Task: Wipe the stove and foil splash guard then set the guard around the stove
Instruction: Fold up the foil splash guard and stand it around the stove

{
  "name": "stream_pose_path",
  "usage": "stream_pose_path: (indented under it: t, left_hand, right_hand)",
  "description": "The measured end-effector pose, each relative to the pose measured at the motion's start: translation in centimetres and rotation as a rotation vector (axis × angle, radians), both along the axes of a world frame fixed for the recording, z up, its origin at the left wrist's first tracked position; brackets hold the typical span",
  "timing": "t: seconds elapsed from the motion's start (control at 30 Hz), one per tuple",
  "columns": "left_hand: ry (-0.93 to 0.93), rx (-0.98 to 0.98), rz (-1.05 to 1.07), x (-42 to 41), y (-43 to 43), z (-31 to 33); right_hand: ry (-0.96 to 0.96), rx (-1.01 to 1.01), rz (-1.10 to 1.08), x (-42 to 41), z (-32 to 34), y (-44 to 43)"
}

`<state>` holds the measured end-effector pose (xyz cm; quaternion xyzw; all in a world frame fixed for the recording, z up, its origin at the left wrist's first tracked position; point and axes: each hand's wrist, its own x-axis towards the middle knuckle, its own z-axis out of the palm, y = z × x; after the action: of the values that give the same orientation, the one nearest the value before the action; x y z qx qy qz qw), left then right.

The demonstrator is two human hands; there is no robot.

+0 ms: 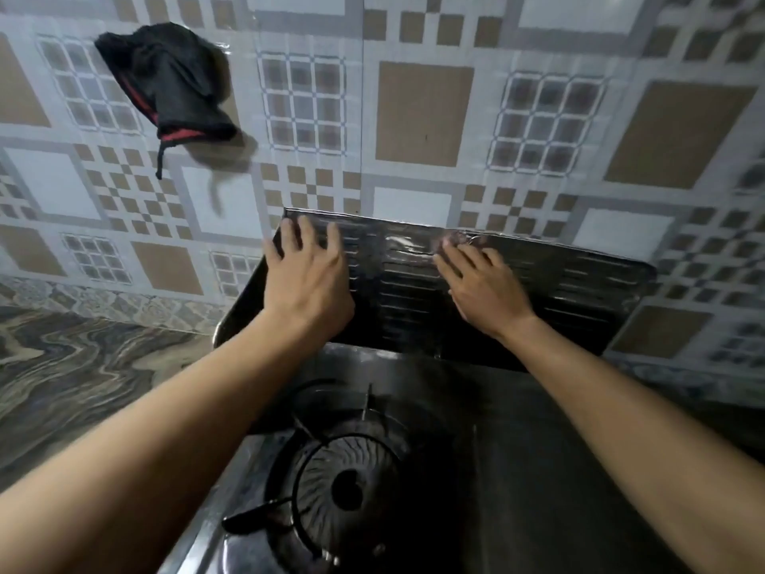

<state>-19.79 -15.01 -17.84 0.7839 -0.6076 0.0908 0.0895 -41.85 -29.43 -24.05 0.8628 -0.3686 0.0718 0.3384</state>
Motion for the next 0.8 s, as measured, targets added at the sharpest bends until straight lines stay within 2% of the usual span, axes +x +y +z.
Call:
stream_pose_path:
  t: [0.1, 0.2, 0.3, 0.4, 0.57, 0.8]
  left_hand:
    - [0.045, 0.124, -0.189, -2.6, -3.5, -3.1]
    - [-0.125, 0.245, -0.307, -3.7, -7.2, -6.7]
    - [-0.208, 0.148, -0.299, -3.8, -10.1, -8.5]
    - [-0.235, 0.043, -0.263, -3.4, -12.2, -9.7]
    - [-0.190, 0.033, -0.193, -3.6, -14.8, -11.2]
    - [-0.146, 0.019, -0.186, -4.7, -13.6, -11.1]
  right_hand:
    - [0.157, 0.079, -0.014, -1.8, -0.3, -0.6]
    - [0.201, 0.080, 0.045, -2.5, -0.3, -1.9]
    - [0.136, -0.049, 0.111, -3.8, -1.2, -3.5]
    - [0.014, -0.095, 0.060, -6.1, -2.1, -4.4]
    - [0.057, -0.117, -0.003, -8.7, -2.7, -5.7]
    - [-0.021, -0.054, -0.001, -8.2, -2.6, -4.7]
